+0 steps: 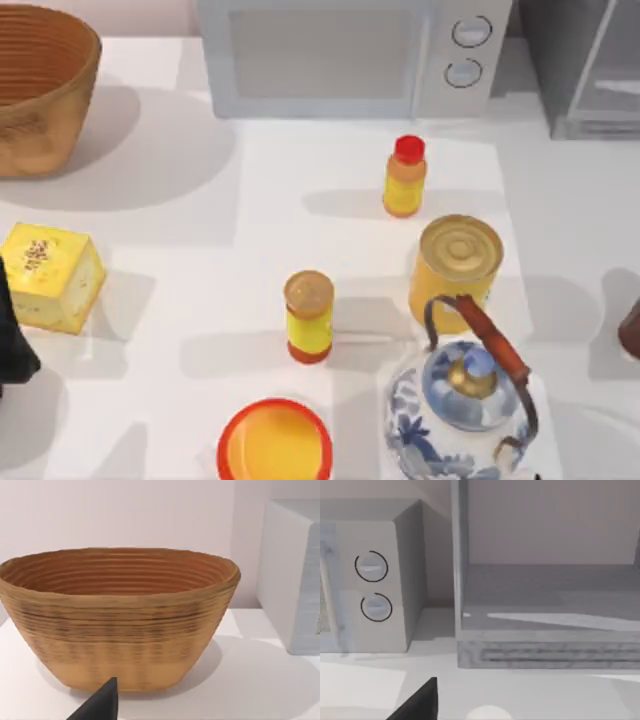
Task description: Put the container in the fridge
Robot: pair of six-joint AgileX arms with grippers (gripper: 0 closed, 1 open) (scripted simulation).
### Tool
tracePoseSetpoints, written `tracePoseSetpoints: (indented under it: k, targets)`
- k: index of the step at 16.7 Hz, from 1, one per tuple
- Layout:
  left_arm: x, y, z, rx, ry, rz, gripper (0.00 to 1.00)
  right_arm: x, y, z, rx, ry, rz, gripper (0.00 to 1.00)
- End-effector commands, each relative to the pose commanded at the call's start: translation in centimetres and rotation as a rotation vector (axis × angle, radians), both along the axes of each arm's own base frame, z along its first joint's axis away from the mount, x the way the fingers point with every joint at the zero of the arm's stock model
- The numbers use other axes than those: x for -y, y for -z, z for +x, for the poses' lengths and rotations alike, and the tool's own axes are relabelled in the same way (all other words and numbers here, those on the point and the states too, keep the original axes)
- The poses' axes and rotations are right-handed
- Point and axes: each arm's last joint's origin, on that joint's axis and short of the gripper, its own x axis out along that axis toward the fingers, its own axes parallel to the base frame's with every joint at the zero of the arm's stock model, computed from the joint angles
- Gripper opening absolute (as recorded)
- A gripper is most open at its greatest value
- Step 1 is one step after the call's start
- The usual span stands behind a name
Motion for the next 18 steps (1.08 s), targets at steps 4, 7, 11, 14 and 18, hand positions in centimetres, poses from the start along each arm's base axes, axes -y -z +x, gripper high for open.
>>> tracePoseSetpoints:
  k: [4, 7, 11, 14, 18]
  targets:
    - [0.0, 0.0, 0.0, 0.0, 0.0, 0.0, 1.0, 0.2, 0.1, 0.2, -0.018, 0.001, -0.015, 1.0]
    - [0.0, 0.0, 0.0, 0.0, 0.0, 0.0, 1.0, 1.1, 0.2, 0.8, -0.082, -0.011, -0.058, 1.0]
    - [0.0, 0.0, 0.0, 0.0, 0.0, 0.0, 1.0, 3.1, 0.9, 2.2, -0.214, -0.12, -0.094, 1.0]
    - [0.0, 0.0, 0.0, 0.0, 0.0, 0.0, 1.0, 5.0, 2.3, 3.6, -0.307, -0.288, -0.06, 1.0]
    - [0.0, 0.0, 0.0, 0.0, 0.0, 0.0, 1.0, 7.5, 5.1, 4.9, -0.319, -0.529, 0.027, 1.0]
